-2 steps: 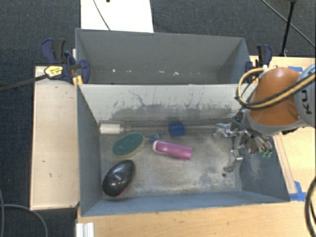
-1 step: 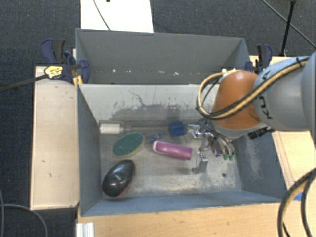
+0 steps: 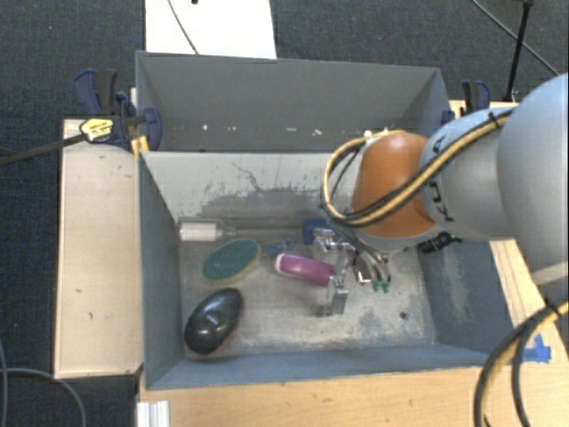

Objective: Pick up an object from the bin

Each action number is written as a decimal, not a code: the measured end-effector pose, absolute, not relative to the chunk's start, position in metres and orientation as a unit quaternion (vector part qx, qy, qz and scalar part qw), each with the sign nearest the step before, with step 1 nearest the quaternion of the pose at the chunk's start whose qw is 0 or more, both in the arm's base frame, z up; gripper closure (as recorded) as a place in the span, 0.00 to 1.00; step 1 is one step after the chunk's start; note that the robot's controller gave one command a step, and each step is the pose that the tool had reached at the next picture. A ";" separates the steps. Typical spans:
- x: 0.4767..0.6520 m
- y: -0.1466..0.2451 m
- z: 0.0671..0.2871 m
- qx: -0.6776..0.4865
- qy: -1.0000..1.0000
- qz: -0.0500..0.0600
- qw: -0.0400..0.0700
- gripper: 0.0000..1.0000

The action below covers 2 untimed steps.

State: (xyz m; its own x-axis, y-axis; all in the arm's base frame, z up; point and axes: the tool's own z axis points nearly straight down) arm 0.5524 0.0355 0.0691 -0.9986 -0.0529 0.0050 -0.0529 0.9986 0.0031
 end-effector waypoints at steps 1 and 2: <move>0.553 0.032 0.070 0.028 -1.000 0.000 0.001 1.00; 0.578 -0.015 0.110 0.130 -0.992 0.001 -0.003 1.00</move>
Offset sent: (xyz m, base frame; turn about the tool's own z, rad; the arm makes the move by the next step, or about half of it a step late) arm 0.0000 0.0000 0.0000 0.0000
